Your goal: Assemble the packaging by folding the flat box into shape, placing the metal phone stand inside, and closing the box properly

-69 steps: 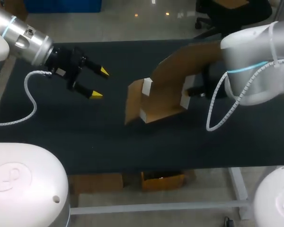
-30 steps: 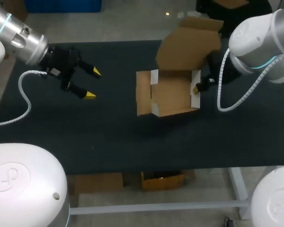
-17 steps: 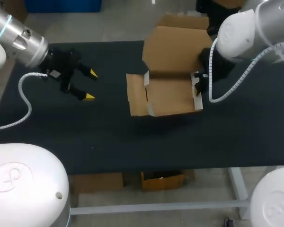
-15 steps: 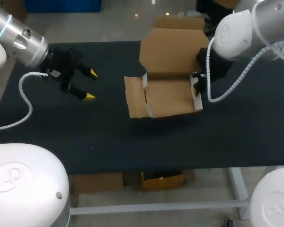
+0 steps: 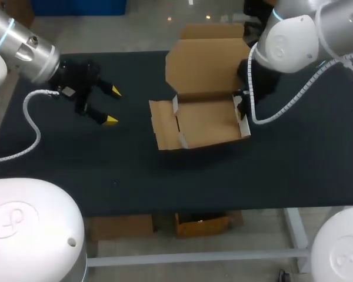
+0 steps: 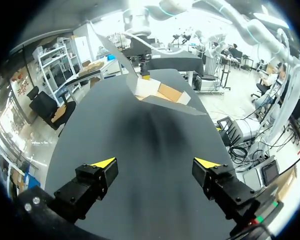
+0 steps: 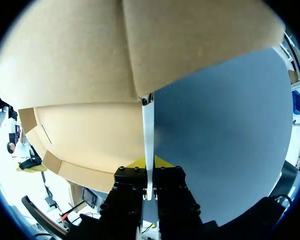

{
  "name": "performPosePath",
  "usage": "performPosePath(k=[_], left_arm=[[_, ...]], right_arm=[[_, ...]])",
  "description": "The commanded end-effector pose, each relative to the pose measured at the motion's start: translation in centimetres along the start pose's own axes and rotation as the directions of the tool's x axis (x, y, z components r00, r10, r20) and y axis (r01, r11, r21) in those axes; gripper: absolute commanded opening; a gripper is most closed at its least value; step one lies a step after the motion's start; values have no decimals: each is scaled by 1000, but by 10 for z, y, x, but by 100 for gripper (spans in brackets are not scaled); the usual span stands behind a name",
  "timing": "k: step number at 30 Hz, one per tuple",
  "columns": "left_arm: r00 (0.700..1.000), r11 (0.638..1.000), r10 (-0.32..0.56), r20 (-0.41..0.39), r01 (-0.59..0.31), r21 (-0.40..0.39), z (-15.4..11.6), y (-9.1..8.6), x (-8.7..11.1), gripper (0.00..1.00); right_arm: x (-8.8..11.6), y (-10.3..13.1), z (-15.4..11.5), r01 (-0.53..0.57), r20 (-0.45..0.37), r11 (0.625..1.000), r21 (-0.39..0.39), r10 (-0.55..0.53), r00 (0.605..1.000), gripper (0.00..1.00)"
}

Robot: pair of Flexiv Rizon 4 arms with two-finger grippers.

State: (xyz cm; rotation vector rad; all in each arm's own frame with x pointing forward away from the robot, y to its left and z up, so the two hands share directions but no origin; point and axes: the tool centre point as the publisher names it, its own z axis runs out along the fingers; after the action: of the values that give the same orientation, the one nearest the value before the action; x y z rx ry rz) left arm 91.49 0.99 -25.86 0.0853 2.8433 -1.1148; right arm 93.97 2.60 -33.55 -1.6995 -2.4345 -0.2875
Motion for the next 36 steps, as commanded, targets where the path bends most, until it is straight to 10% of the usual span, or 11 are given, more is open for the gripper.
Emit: performPosePath(k=[1,36], left_arm=[[1000,1000,0,-3,0,-2,0,0,-1,100],[994,993,-73,85,80,-91,1,33,0,100]], right_arm=[[0,2,-2,0,-2,1000,10,0,1000,0],[12,-18,24,-323,170,907,271,285,943,0]])
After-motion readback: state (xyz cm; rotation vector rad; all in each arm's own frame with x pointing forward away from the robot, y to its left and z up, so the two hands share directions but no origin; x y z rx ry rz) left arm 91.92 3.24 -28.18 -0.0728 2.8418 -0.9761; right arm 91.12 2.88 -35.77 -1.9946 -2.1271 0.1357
